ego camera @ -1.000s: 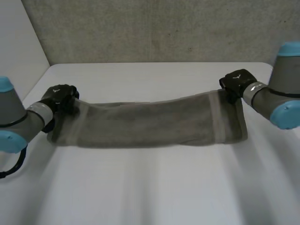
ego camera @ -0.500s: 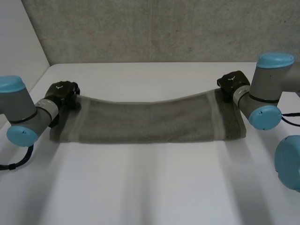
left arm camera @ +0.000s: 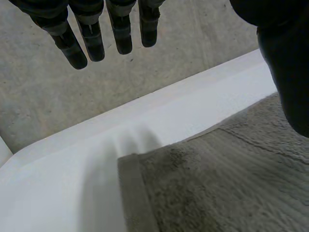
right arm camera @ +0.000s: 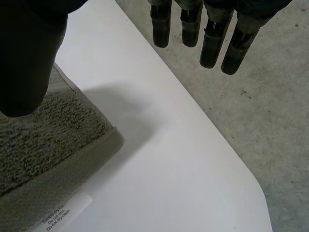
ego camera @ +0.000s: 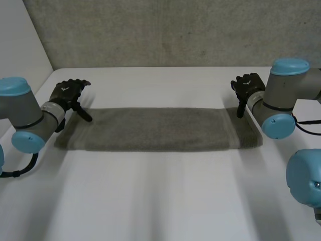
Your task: Fold the towel.
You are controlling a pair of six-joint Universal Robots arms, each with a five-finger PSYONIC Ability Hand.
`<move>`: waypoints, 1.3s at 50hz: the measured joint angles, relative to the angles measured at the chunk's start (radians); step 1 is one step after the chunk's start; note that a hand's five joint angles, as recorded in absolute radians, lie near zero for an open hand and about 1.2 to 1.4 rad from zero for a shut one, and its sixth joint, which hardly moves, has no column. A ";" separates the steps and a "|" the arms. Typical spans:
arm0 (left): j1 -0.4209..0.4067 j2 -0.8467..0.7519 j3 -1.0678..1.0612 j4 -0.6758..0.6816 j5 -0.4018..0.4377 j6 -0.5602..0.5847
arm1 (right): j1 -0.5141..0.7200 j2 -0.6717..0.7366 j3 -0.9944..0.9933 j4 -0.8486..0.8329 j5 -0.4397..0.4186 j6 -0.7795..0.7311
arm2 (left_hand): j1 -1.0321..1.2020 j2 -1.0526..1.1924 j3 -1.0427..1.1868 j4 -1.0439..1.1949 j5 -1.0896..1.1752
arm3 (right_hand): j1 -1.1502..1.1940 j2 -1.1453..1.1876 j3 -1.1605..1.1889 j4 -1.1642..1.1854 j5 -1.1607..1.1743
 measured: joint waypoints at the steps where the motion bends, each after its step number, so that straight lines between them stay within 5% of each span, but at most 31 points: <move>1: -0.003 0.002 -0.003 -0.002 -0.001 0.001 | 0.003 -0.005 0.002 0.002 0.005 0.004 | -0.003 -0.002 -0.002 0.000 0.000 | -0.005 0.000 0.000 0.000 0.000; 10: -0.007 0.081 -0.088 -0.010 0.000 0.005 | 0.012 -0.107 0.089 0.055 0.009 0.089 | -0.003 -0.004 -0.004 0.000 0.000 | -0.007 0.000 0.000 0.000 0.000; 19: 0.009 0.290 -0.322 0.008 0.013 -0.001 | 0.001 -0.369 0.472 0.073 -0.044 0.129 | -0.003 -0.004 -0.004 0.000 0.000 | 0.024 0.015 0.019 0.007 0.024; 32: 0.014 0.470 -0.564 0.080 0.016 -0.002 | -0.019 -0.547 0.951 -0.215 -0.080 0.054 | -0.003 -0.004 -0.004 0.000 0.000 | 0.295 0.293 0.300 0.283 0.304; 38: 0.013 0.480 -0.584 0.087 0.016 -0.002 | -0.051 -0.501 0.990 -0.270 -0.067 -0.022 | -0.003 -0.004 -0.004 0.000 0.000 | 0.407 0.406 0.412 0.397 0.416; 44: 0.012 0.480 -0.591 0.087 0.015 -0.003 | -0.089 -0.473 0.989 -0.280 -0.044 -0.067 | -0.003 -0.004 -0.004 0.000 0.000 | 1.028 1.047 1.047 1.037 1.058; 65: 0.013 0.502 -0.618 0.086 0.015 -0.005 | -0.325 -0.606 0.892 -0.291 0.077 -0.133 | -0.003 -0.004 -0.004 0.000 0.000 | 1.062 1.078 1.103 1.084 1.104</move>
